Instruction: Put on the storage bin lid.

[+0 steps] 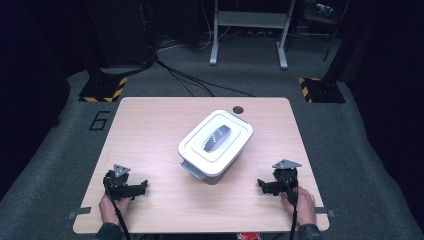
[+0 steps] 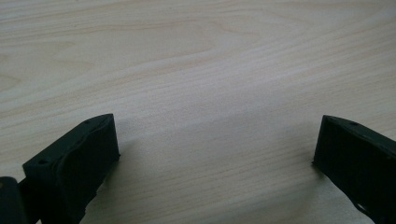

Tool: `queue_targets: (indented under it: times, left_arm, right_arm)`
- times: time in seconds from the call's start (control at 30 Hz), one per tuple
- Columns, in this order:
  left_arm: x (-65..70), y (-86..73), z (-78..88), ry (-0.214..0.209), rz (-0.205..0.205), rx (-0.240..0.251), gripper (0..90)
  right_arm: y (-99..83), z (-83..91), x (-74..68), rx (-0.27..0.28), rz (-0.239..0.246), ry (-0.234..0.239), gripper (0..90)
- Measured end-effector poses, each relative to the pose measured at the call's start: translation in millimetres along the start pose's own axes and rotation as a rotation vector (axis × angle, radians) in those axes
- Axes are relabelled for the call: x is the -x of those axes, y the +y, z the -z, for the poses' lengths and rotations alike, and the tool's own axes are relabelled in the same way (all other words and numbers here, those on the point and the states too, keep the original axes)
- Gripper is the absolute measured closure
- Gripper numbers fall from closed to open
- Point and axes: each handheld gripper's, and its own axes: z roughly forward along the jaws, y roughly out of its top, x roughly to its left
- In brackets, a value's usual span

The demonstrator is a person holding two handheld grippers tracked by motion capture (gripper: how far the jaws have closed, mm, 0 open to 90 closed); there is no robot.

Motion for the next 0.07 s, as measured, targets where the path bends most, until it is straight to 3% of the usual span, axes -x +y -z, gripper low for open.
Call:
queue_targets:
  times: [0.07]
  left_arm:
    - [-0.2, 0.3, -0.4, 0.002, -0.002, 0.002, 0.0]
  right_arm:
    - [0.0, 0.0, 0.0, 0.0, 0.001, 0.0, 0.0]
